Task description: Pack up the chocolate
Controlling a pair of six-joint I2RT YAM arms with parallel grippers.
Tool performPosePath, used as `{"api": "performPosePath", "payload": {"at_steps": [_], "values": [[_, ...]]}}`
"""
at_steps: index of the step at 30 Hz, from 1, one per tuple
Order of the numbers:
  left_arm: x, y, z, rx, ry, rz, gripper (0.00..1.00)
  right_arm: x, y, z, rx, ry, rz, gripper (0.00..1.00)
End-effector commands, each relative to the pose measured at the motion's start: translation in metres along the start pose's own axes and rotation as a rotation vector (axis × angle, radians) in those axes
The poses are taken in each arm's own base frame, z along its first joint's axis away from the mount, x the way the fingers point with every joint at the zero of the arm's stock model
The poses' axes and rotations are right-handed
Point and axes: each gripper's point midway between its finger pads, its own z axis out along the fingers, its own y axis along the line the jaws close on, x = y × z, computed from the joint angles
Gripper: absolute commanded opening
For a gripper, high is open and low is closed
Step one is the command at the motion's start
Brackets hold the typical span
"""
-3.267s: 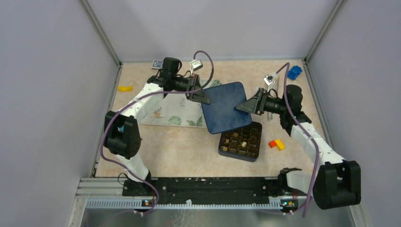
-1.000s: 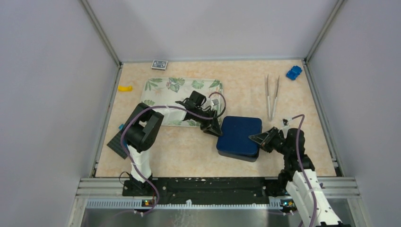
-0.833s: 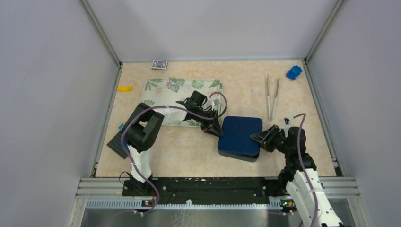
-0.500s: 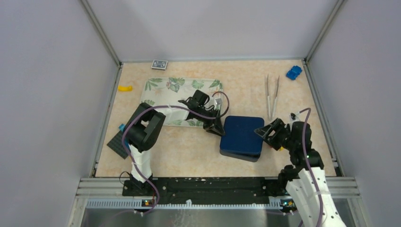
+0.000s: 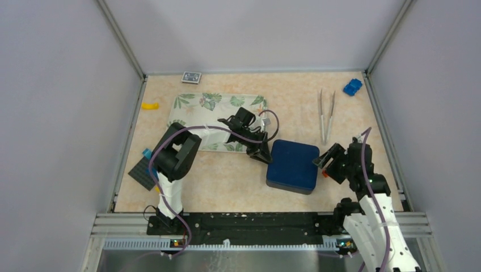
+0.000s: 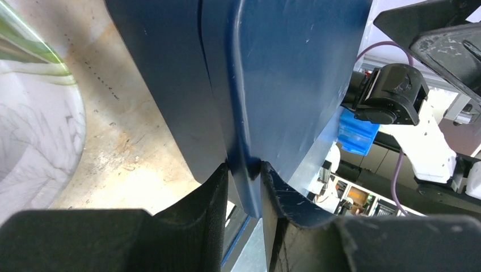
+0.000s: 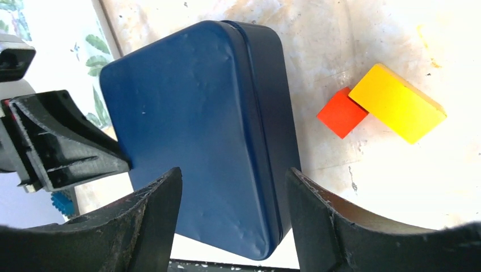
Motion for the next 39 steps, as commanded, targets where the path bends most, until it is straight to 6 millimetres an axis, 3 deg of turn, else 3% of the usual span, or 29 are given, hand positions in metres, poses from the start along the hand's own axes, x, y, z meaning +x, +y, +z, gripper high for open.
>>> {"api": "performPosePath", "payload": {"at_steps": [1,5,11,15,18,23,26,32,34,39], "values": [[-0.008,-0.012,0.001,0.016,-0.011,0.056,0.32,-0.007,-0.002,0.011,0.012,-0.007,-0.014,0.64],[-0.009,-0.011,0.001,0.014,-0.01,0.056,0.32,0.001,-0.006,0.026,0.007,0.03,-0.008,0.57],[-0.01,-0.012,0.001,0.005,-0.012,0.061,0.32,0.011,-0.017,0.037,0.034,0.066,-0.006,0.25],[-0.012,-0.011,0.0,-0.01,-0.015,0.065,0.33,0.014,-0.024,0.039,0.06,0.076,-0.009,0.13],[-0.014,-0.012,-0.001,-0.019,-0.022,0.072,0.34,0.013,-0.026,0.04,0.069,0.073,-0.012,0.16],[-0.014,-0.007,0.001,-0.026,-0.019,0.064,0.34,0.003,-0.018,0.033,0.063,0.04,-0.014,0.4],[-0.014,-0.004,0.003,-0.033,-0.013,0.059,0.34,-0.012,-0.006,0.022,0.032,-0.025,-0.015,0.48],[-0.015,0.0,0.005,-0.043,-0.011,0.055,0.33,-0.05,0.038,-0.002,0.0,-0.13,-0.157,0.48],[-0.015,0.0,0.005,-0.046,-0.012,0.053,0.33,-0.052,0.053,0.0,-0.013,-0.108,-0.22,0.44],[-0.016,0.001,0.006,-0.046,-0.014,0.051,0.33,-0.048,0.067,0.02,0.005,-0.079,-0.296,0.41]]}}
